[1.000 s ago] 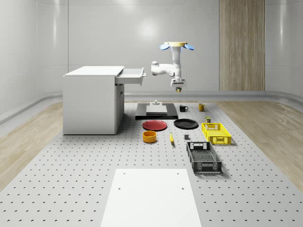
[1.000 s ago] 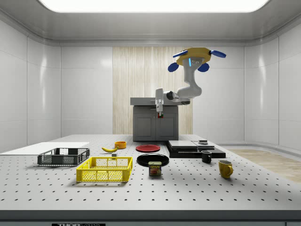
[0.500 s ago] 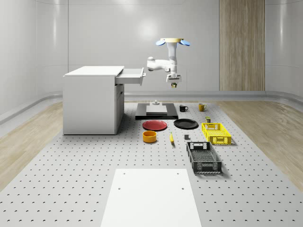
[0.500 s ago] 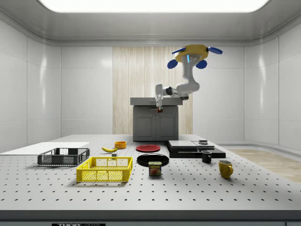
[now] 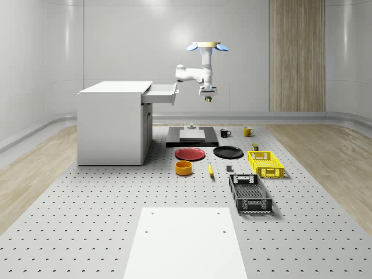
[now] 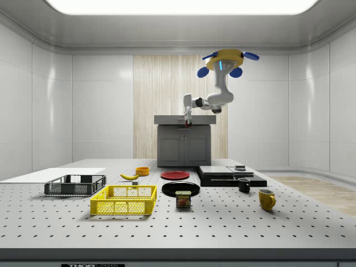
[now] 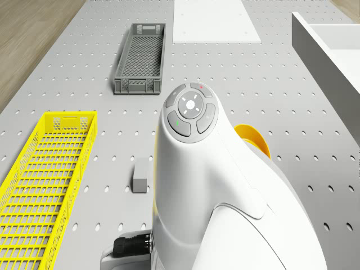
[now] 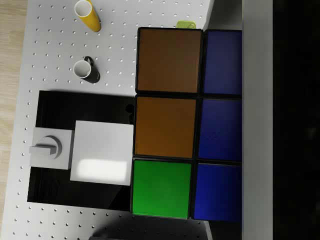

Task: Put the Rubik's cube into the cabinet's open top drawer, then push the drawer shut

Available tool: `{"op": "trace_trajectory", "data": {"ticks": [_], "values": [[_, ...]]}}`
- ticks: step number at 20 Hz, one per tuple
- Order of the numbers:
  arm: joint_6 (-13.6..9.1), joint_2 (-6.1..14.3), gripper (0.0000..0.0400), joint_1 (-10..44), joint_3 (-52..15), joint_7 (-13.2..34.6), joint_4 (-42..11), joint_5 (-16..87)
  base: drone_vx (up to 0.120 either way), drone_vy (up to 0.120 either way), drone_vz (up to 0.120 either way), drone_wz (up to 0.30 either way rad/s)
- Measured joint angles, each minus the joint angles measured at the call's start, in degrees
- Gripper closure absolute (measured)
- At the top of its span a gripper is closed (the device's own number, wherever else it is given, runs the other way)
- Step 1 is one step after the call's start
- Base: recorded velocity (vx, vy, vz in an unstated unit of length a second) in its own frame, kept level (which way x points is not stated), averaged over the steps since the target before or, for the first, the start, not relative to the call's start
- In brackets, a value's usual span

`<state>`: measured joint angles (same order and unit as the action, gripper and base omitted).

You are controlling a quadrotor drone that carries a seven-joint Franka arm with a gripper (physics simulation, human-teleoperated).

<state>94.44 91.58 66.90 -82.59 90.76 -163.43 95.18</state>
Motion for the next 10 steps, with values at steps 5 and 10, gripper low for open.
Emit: {"op": "trace_trajectory", "data": {"ticks": [5,10], "values": [[0.29,0.31,0.0107,0.04,-0.03,0.03,0.01,-0.13,0.0,-0.12,0.12,0.0],[0.54,0.57,0.0107,0.08,-0.06,0.05,0.02,-0.24,0.0,-0.12,0.12,0.0]]}}
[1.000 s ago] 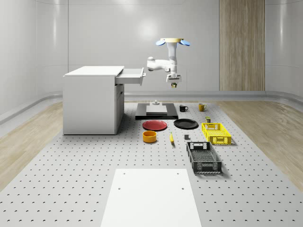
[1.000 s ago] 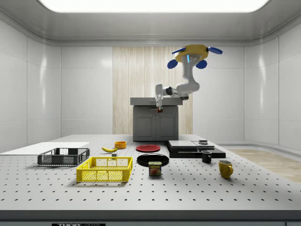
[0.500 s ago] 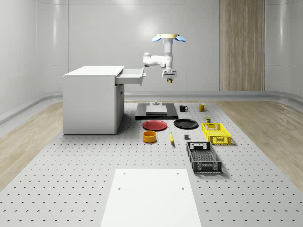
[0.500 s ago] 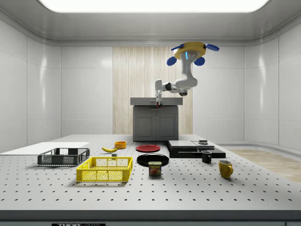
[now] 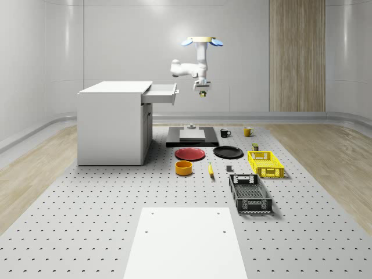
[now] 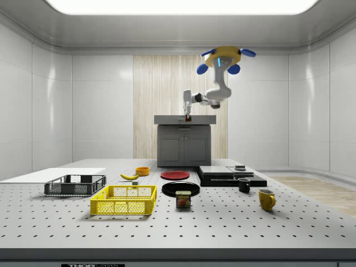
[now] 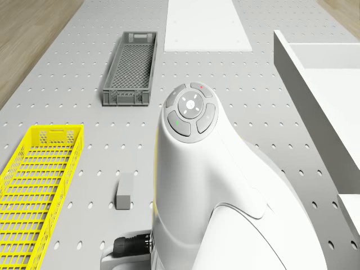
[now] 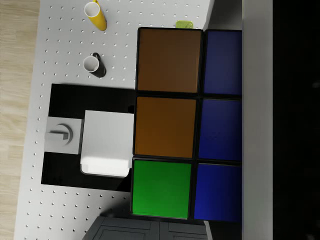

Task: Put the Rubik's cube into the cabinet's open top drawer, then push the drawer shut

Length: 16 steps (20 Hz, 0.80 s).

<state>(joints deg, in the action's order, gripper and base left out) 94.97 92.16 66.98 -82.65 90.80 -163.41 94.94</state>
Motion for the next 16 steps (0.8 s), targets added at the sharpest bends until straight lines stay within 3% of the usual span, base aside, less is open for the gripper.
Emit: {"op": "trace_trajectory", "data": {"ticks": [16], "values": [[0.51,0.55,0.0107,0.07,-0.06,0.04,0.02,-0.23,0.0,-0.12,0.12,0.0]]}}
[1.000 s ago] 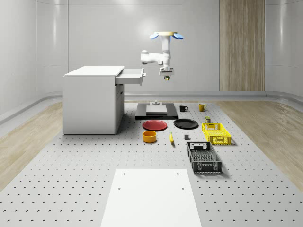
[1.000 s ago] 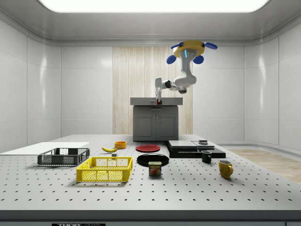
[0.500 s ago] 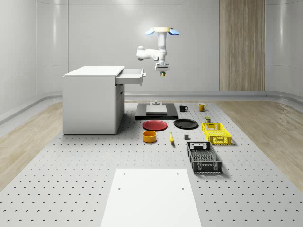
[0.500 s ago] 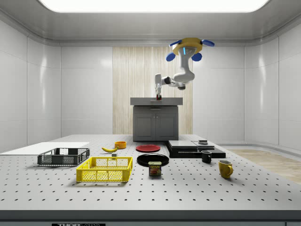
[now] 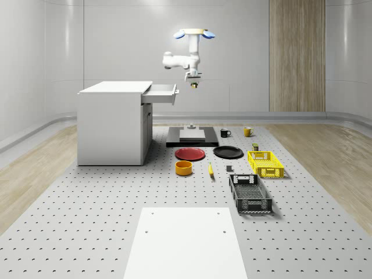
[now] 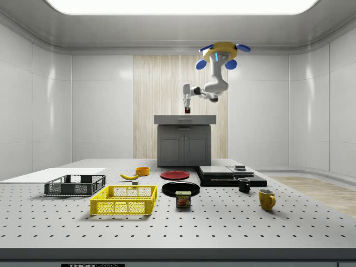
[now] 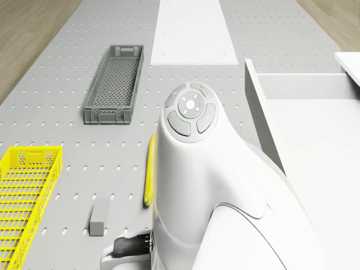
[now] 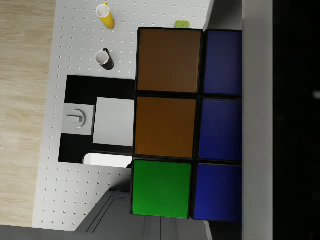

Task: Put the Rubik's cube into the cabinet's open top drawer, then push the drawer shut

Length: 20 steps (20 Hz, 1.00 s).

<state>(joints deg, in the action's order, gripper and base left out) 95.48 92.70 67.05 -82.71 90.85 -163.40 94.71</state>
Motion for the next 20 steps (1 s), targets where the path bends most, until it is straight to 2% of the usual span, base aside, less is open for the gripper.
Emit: {"op": "trace_trajectory", "data": {"ticks": [7,20], "values": [[0.13,0.14,0.0107,0.02,-0.01,0.01,0.0,-0.06,0.0,-0.12,0.091,0.0],[0.29,0.31,0.0107,0.04,-0.03,0.02,0.01,-0.13,0.0,-0.12,0.0,0.0]]}}
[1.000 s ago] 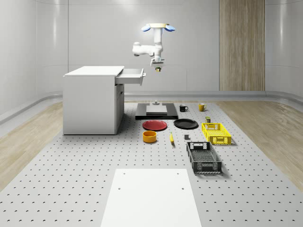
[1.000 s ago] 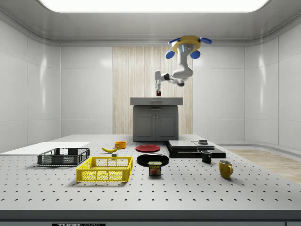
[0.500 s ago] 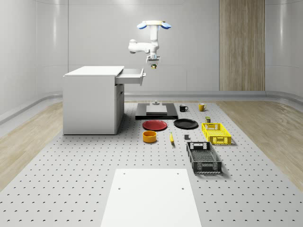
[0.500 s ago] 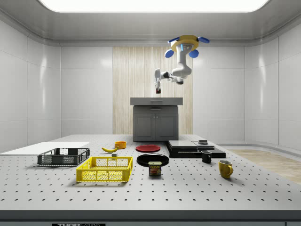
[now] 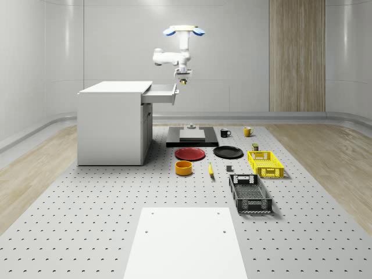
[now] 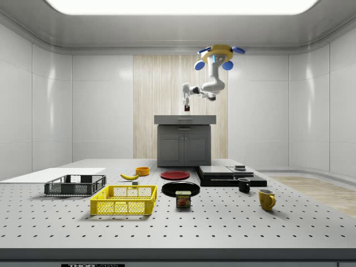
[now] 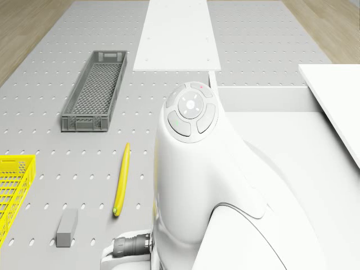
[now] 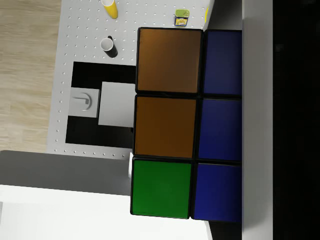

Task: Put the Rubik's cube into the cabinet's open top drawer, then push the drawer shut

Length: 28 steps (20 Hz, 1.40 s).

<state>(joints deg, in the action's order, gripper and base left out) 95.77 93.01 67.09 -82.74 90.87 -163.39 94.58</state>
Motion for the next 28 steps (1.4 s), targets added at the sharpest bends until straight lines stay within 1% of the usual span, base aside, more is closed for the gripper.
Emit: {"op": "trace_trajectory", "data": {"ticks": [2,5,28], "values": [[0.02,0.02,0.0107,0.0,0.0,0.0,0.0,-0.01,0.0,-0.12,0.04,0.0],[0.04,0.04,0.0107,0.01,0.0,0.0,0.0,-0.02,0.0,-0.12,0.12,0.0],[0.14,0.15,0.0107,0.02,-0.01,0.01,0.0,-0.06,0.0,-0.12,0.0,0.0]]}}
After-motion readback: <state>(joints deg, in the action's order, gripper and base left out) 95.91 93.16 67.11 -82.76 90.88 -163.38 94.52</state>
